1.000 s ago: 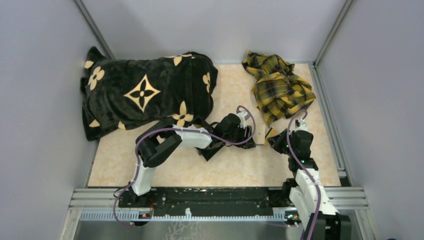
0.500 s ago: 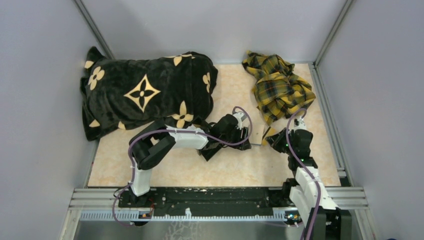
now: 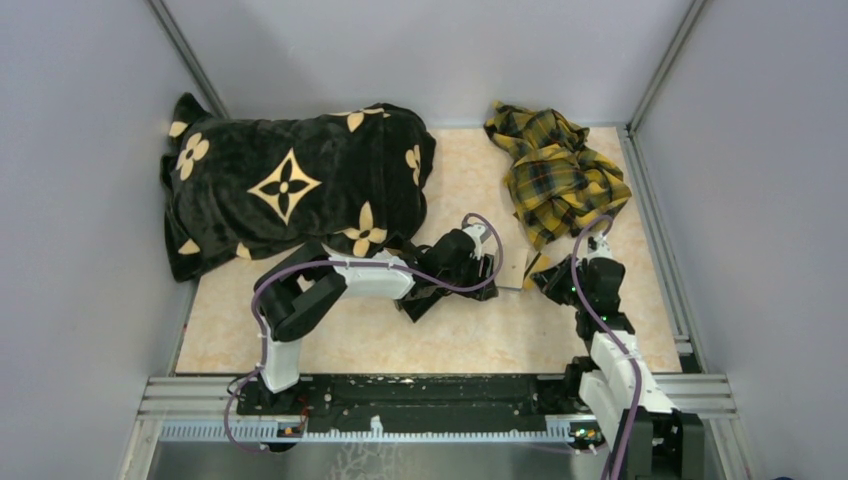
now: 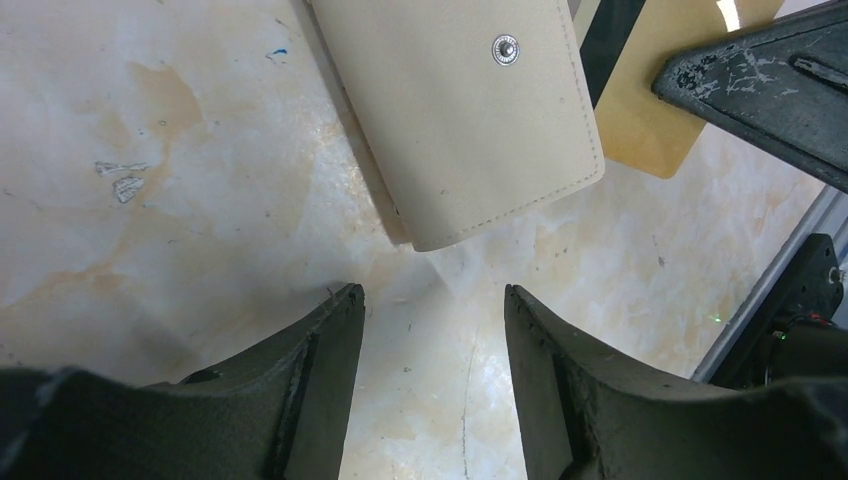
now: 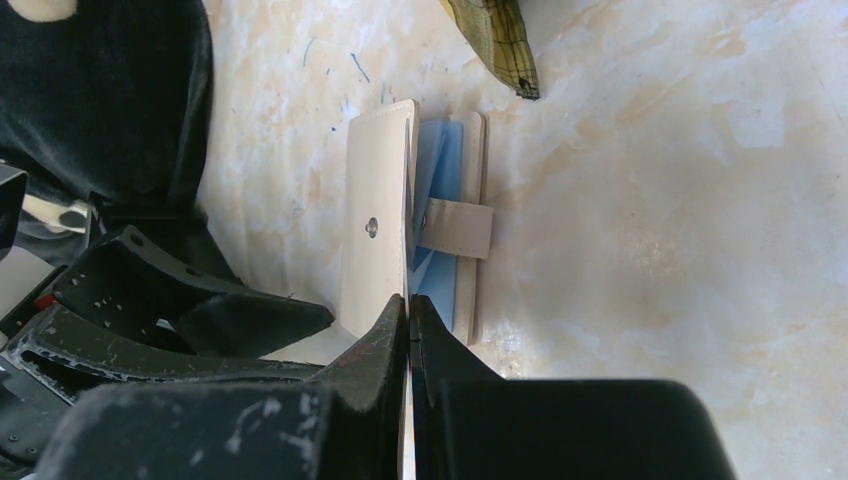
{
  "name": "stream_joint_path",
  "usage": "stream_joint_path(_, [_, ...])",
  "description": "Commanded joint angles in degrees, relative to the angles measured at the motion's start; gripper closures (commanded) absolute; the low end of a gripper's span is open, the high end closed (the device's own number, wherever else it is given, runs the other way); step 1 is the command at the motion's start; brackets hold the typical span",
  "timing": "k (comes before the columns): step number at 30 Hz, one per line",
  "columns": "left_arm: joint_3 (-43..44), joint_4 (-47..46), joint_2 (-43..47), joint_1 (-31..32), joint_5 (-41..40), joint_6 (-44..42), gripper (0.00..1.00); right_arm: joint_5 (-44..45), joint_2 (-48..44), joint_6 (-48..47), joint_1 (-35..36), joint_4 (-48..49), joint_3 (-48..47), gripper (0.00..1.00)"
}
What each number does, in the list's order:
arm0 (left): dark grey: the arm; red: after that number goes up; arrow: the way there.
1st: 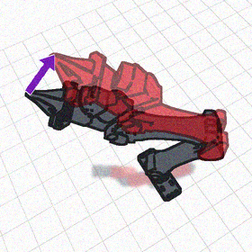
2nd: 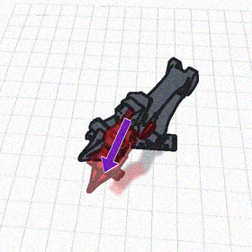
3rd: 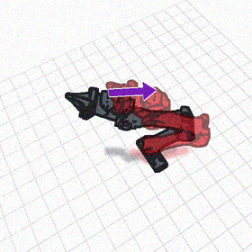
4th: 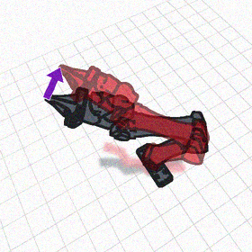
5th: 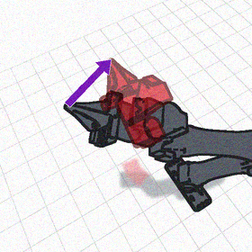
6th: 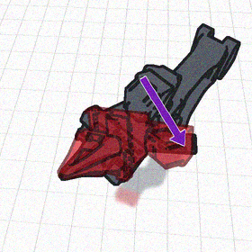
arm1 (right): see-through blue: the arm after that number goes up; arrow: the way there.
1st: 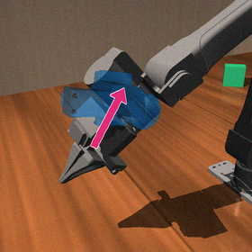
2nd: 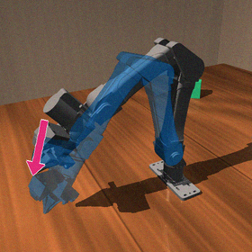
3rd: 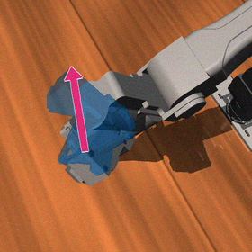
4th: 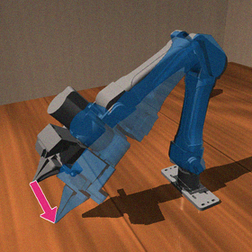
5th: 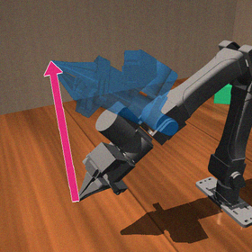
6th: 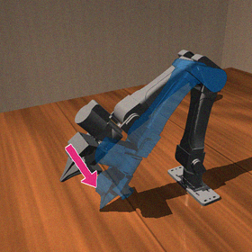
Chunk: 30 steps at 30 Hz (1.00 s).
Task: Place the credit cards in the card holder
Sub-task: Open the card holder at the center of the board.
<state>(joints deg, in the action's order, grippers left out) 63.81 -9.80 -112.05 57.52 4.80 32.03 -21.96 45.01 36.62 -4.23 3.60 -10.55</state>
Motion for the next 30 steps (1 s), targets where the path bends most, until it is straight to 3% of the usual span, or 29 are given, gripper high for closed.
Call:
stream_joint_path(1, [-1.7, 7.3, -0.1, 0.1, -3.3, -2.1, 0.38, -0.2, 1.0, -0.3, 0.4, 3.4, -2.8, 1.00])
stream_joint_path(30, [-1.4, 8.4, -0.8, -0.1, -4.3, -2.7, 0.38, 0.9, 5.5, -1.2, 0.4, 6.4, -4.6, 1.00])
